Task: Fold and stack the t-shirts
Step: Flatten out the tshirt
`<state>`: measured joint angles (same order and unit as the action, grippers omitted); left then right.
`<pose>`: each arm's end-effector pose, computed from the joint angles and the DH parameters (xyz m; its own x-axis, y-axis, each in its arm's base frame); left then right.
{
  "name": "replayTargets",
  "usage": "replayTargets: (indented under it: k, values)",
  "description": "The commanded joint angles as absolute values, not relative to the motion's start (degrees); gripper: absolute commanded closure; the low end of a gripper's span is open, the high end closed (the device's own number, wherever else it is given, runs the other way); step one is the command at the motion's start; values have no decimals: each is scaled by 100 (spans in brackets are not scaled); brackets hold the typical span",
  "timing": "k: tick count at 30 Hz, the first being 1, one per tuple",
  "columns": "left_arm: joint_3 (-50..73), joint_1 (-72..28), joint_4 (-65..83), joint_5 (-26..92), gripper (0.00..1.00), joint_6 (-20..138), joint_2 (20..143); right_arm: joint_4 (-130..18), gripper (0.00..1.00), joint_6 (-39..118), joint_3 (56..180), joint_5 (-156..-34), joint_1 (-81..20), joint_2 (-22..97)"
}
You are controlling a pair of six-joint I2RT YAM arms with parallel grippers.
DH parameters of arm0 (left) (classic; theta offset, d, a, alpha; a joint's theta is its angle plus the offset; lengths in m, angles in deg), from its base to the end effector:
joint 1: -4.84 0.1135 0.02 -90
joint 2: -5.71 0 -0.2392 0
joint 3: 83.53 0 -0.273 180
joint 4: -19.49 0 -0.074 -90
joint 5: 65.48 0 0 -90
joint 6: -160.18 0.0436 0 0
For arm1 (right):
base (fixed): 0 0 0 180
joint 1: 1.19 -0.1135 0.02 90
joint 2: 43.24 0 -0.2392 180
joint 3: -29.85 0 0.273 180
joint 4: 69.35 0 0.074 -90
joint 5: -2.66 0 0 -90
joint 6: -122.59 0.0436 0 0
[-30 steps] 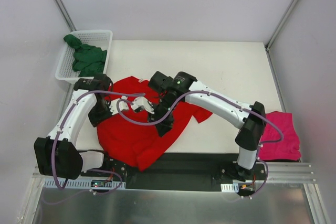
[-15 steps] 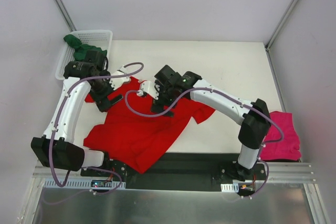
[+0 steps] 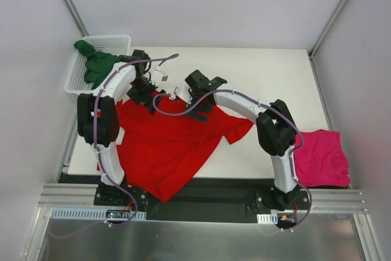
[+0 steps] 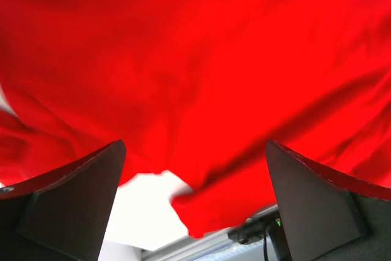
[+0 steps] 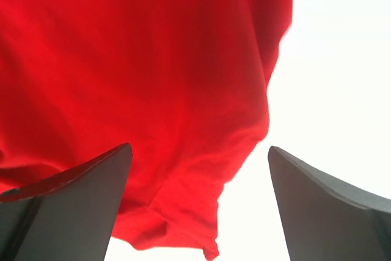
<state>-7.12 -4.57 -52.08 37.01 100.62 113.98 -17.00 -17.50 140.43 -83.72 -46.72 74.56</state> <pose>0.3879 -0.0738 0.2051 -0.7196 0.6207 -0.3114 0.6668 0.7427 -0.0607 0.3256 0.3277 0.1895 0.1416 -0.9486 -0.2832 -0.9059 -0.0088 -0.4234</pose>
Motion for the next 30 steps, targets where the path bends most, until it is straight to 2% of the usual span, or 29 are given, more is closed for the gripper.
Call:
replayTargets:
  k: [1,7,11,23,30]
  values:
    - [-1799,-562,-4998,3533,1,9716,11969,-1254,4,-1953,13563,-8619,-4425,6813]
    - [-2574,-580,-4972,3216,1,9822,12971,-1341,4,-2059,12308,-8918,-4399,5907]
    - [-2662,-580,-4946,3155,1,9927,13340,-1421,4,-2102,11998,-8795,-4495,5783]
    - [-3758,-799,-4849,3129,1,9954,14413,-595,3,-2383,12481,-9717,-4776,5783]
    - [-4832,-1651,-4840,2856,1,10576,14941,-191,3,-2340,12603,-10025,-5303,5616]
